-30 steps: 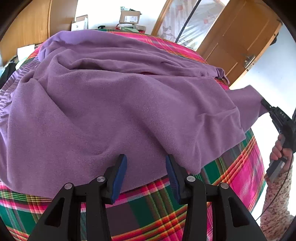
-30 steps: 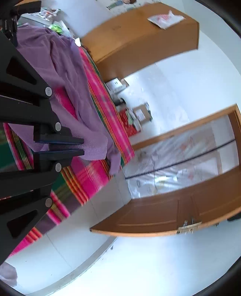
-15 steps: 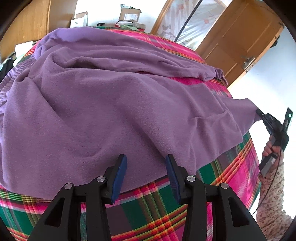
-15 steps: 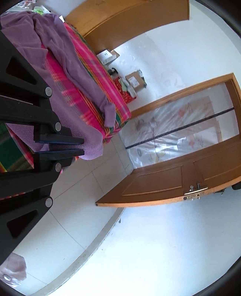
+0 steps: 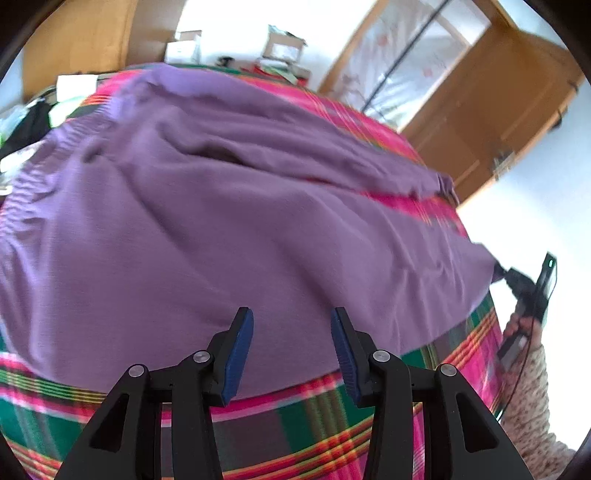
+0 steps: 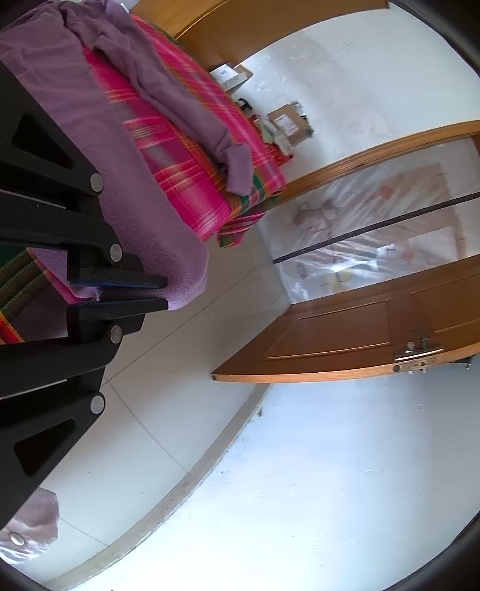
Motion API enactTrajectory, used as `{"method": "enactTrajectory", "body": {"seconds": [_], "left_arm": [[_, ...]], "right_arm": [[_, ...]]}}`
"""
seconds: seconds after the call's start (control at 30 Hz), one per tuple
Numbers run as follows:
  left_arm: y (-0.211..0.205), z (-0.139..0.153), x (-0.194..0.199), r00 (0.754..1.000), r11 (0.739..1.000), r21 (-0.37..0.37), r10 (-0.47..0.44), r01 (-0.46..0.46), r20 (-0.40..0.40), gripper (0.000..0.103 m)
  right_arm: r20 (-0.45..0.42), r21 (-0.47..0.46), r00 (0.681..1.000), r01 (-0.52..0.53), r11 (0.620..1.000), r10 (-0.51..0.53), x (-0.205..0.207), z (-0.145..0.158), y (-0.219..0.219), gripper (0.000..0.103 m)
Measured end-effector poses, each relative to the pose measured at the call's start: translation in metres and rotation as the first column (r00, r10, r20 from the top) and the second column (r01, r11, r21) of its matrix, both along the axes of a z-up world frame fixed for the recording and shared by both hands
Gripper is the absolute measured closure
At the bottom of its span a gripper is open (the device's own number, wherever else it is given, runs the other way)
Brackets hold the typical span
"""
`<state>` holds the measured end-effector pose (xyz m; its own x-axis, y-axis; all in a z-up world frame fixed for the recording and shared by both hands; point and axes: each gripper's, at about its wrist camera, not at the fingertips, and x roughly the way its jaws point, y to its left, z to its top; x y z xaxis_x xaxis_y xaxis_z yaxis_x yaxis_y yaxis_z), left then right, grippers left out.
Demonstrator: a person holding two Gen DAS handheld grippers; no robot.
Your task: Fold clothes
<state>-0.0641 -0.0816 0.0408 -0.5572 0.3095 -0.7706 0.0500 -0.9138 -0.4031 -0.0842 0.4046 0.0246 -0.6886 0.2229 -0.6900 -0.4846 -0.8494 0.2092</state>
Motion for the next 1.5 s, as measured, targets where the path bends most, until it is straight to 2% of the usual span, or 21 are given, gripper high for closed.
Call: {"method": "enactTrajectory", "body": {"seconds": [0.17, 0.23, 0.3, 0.4, 0.53, 0.67, 0.8, 0.9, 0.97, 1.03, 1.13, 1.2, 1.23, 1.4, 1.5], "left_arm": [[-0.056, 0.016, 0.024, 0.984, 0.985, 0.019, 0.171, -0.170, -0.045, 0.058], [-0.081, 0.018, 0.037, 0.968, 0.969, 0.038, 0.246, -0.244, -0.047, 0.058], [-0.103, 0.017, 0.051, 0.949, 0.948, 0.062, 0.314, -0.311, -0.038, 0.058], [-0.128, 0.010, 0.068, 0.920, 0.918, 0.077, 0.391, -0.390, -0.004, 0.058], [-0.153, -0.004, 0.085, 0.881, 0.872, 0.126, 0.472, -0.473, 0.040, 0.057], [-0.173, -0.013, 0.097, 0.844, 0.830, 0.156, 0.534, -0.535, 0.049, 0.057], [-0.180, -0.019, 0.100, 0.825, 0.811, 0.152, 0.562, -0.565, 0.069, 0.057], [-0.181, -0.021, 0.098, 0.828, 0.818, 0.133, 0.558, -0.560, 0.059, 0.057], [-0.183, -0.025, 0.096, 0.825, 0.811, 0.156, 0.559, -0.564, 0.080, 0.057], [-0.186, -0.028, 0.093, 0.823, 0.803, 0.182, 0.561, -0.568, 0.093, 0.057], [-0.187, -0.031, 0.086, 0.826, 0.808, 0.171, 0.555, -0.564, 0.101, 0.057], [-0.187, -0.033, 0.085, 0.821, 0.801, 0.181, 0.561, -0.570, 0.103, 0.056], [-0.186, -0.032, 0.083, 0.825, 0.806, 0.175, 0.556, -0.565, 0.099, 0.056], [-0.188, -0.034, 0.077, 0.831, 0.808, 0.196, 0.549, -0.556, 0.093, 0.056], [-0.189, -0.036, 0.072, 0.824, 0.796, 0.217, 0.559, -0.564, 0.093, 0.056]], "right_arm": [[0.023, -0.017, 1.000, 0.005, 1.000, -0.005, 0.003, 0.000, 0.001, 0.095], [0.025, -0.017, 1.000, -0.003, 1.000, 0.003, 0.006, 0.002, -0.003, 0.092], [0.022, -0.012, 0.999, -0.028, 1.000, 0.028, 0.011, 0.007, -0.012, 0.083], [0.002, 0.000, 0.997, -0.071, 0.997, 0.071, 0.020, 0.015, -0.033, 0.076], [-0.024, -0.031, 0.988, -0.150, 0.988, 0.149, 0.034, 0.023, -0.062, 0.071], [-0.021, -0.084, 0.961, -0.278, 0.957, 0.277, 0.048, 0.023, -0.102, 0.069], [-0.020, -0.106, 0.933, -0.360, 0.927, 0.360, 0.061, 0.016, -0.135, 0.068], [-0.008, -0.080, 0.913, -0.408, 0.909, 0.409, 0.066, 0.014, -0.154, 0.067], [0.002, -0.055, 0.890, -0.454, 0.889, 0.455, 0.068, 0.014, -0.170, 0.064], [0.010, -0.019, 0.859, -0.511, 0.859, 0.512, 0.071, 0.016, -0.186, 0.064], [0.029, 0.037, 0.809, -0.587, 0.809, 0.587, 0.075, 0.018, -0.210, 0.064], [0.061, 0.077, 0.790, -0.613, 0.786, 0.610, 0.077, 0.018, -0.223, 0.064], [0.072, 0.084, 0.783, -0.623, 0.778, 0.618, 0.078, 0.017, -0.228, 0.064], [0.106, -0.029, 0.785, -0.612, 0.791, 0.611, 0.081, 0.006, -0.230, 0.061], [0.127, -0.010, 0.785, -0.610, 0.793, 0.606, 0.079, 0.001, -0.237, 0.056]]}}
